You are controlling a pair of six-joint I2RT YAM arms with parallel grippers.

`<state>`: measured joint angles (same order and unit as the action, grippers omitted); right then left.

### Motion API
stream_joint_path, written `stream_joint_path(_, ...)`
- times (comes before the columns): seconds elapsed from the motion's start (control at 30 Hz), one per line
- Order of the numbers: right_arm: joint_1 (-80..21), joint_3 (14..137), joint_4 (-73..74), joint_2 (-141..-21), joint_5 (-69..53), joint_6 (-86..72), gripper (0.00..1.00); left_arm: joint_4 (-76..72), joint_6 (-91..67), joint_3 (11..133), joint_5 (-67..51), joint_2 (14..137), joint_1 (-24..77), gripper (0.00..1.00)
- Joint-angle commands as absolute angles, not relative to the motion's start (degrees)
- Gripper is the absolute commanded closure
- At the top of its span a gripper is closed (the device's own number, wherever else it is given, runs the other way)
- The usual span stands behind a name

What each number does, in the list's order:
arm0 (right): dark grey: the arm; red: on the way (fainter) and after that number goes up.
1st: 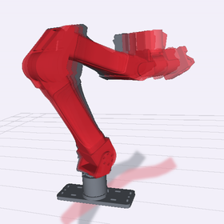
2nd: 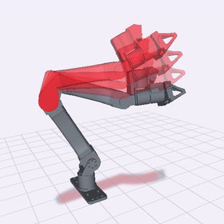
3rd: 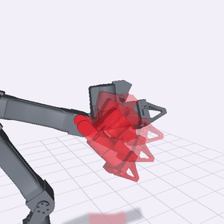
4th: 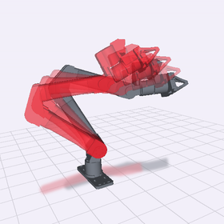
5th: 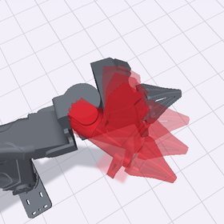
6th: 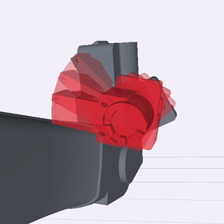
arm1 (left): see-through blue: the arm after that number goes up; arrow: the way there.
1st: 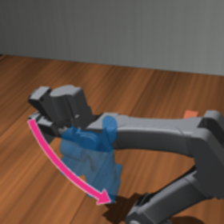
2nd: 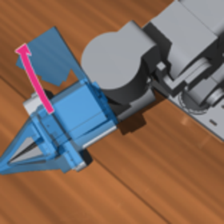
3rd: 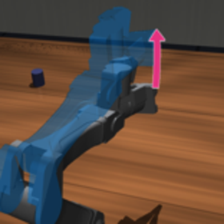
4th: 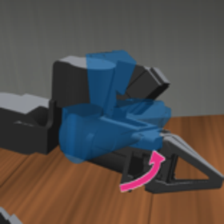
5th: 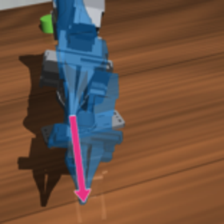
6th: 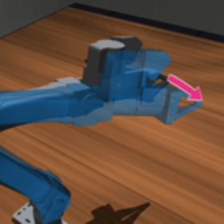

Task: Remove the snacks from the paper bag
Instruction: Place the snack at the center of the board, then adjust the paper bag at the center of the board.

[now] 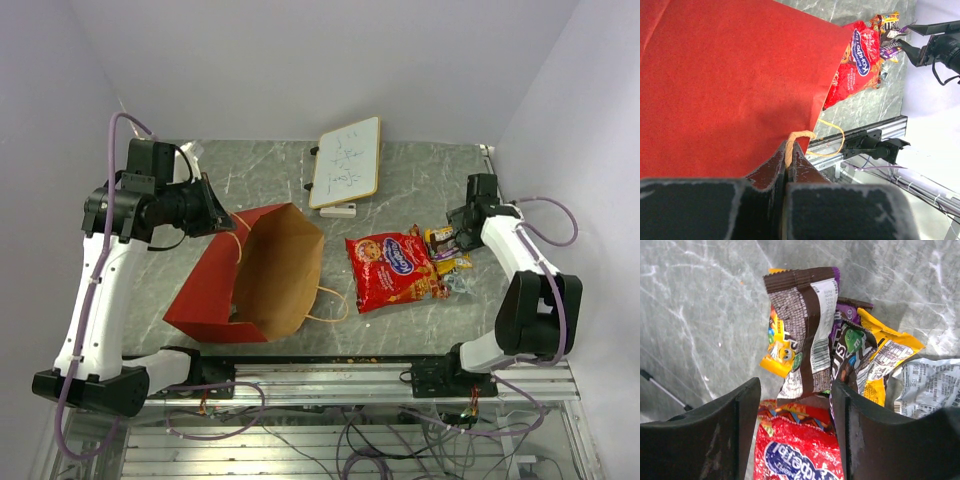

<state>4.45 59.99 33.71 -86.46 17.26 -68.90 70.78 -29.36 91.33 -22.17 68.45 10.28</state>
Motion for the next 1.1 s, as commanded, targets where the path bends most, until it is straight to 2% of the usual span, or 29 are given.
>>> stream_joint_path(0.0,4.92,58.91,31.51,-82.95,14.84,-62.62,0.38,69.26,-29.79,90.94,-23.12,67.15,10.11,0.93)
stream_joint_path(0.2,2.58,57.99,23.63,-80.26,6.93,-48.04,0.25,69.2,-29.66,90.99,-22.77,67.24,10.11,0.93)
stream_joint_path(0.33,-5.63,59.65,20.7,-80.43,6.55,-36.1,0.22,68.93,-29.79,90.47,-22.56,67.08,10.06,0.93)
stream_joint_path(0.57,-23.28,61.88,16.37,-81.55,0.07,-24.09,0.2,68.55,-29.61,89.28,-22.58,67.05,10.11,0.93)
stream_joint_path(0.87,-27.76,59.34,8.82,-82.11,-19.22,-30.34,0.22,66.71,-31.2,86.27,-24.81,65.93,10.11,0.93)
stream_joint_path(1.0,-29.41,60.57,6.05,-80.57,-25.49,-16.96,0.23,65.65,-32.22,84.42,-26.32,65.27,10.06,0.93)
stream_joint_path(1.07,-32.63,59.4,2.39,-78.35,-23.28,-6.66,0.23,65.48,-32.43,84.11,-26.4,65.13,10.11,0.93)
